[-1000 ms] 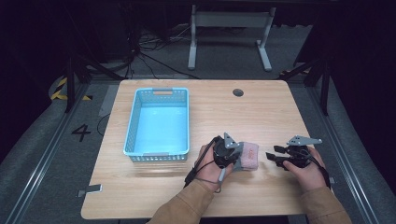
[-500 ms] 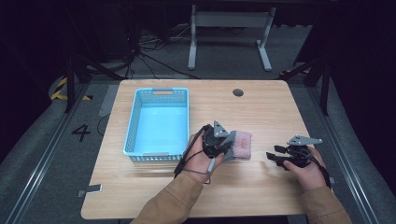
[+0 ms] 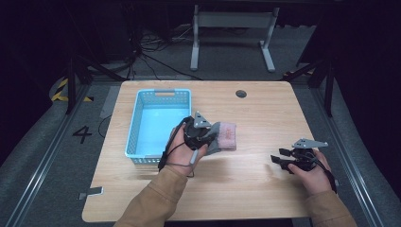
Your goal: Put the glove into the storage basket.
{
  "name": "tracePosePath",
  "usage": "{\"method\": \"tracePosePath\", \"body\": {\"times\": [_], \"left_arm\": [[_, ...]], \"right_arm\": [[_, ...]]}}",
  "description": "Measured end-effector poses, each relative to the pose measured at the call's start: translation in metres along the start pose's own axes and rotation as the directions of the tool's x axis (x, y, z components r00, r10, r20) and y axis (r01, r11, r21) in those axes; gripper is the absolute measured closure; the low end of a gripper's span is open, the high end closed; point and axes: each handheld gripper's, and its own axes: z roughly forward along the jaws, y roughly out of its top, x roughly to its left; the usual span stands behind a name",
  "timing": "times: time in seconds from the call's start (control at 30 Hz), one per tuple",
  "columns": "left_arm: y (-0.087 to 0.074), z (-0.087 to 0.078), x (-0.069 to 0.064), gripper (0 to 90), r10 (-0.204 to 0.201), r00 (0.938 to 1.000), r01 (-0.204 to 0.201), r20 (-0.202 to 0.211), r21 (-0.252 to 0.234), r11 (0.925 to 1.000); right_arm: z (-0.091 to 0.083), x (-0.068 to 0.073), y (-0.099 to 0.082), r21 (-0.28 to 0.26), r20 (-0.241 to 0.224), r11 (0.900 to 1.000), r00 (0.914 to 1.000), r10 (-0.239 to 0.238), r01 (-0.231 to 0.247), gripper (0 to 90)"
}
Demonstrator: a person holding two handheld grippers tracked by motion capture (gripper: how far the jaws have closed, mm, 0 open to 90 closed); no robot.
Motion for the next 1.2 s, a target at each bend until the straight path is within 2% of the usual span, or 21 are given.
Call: {"method": "tracePosePath", "body": {"times": [0.07, 0.27, 0.37, 0.47, 0.53, 0.7, 0.8, 1.2], "left_arm": [[-0.001, -0.004, 0.007, 76.1, -0.018, 0.9998, 0.018, 0.001, -0.006, 0.9998], [-0.003, -0.016, 0.024, 76.1, -0.038, 0.9991, 0.037, -0.021, -0.01, 0.9993], [-0.005, -0.022, 0.033, 76.1, -0.036, 0.9987, 0.036, -0.036, -0.007, 0.9993], [-0.009, -0.028, 0.043, 76.1, -0.047, 0.9985, 0.047, -0.028, -0.011, 0.9988], [-0.011, -0.032, 0.049, 76.1, -0.047, 0.9981, 0.047, -0.039, -0.004, 0.9989], [-0.017, -0.041, 0.063, 76.1, -0.059, 0.9954, 0.058, -0.076, -0.02, 0.9981], [-0.019, -0.045, 0.072, 76.1, -0.075, 0.9938, 0.073, -0.082, -0.027, 0.997], [-0.02, -0.053, 0.104, 76.1, -0.092, 0.9863, 0.091, -0.137, -0.012, 0.9958]], "right_arm": [[-0.001, -0.001, -0.001, 0.002, 0.004, 1.0, 1.0, 0.0, 0.0, 47.0], [-0.003, -0.001, -0.003, 0.003, 0.008, 1.0, 0.9999, 0.007, -0.007, 46.5], [-0.002, -0.001, -0.004, 0.003, 0.009, 1.0, 0.9999, 0.008, -0.008, 46.4], [-0.002, -0.001, -0.004, 0.005, 0.009, 0.9999, 0.9999, 0.01, -0.01, 46.4], [-0.002, -0.001, -0.005, 0.007, 0.01, 0.9999, 0.9999, 0.011, -0.011, 46.4], [0.0, 0.0, -0.004, 0.008, 0.005, 0.9999, 0.9999, 0.014, -0.014, 46.2], [0.001, 0.001, -0.004, 0.011, 0.001, 0.9999, 0.9999, 0.012, -0.012, 46.1], [0.005, 0.002, -0.007, 0.02, -0.002, 0.9997, 0.9999, 0.011, -0.011, 45.7]]}}
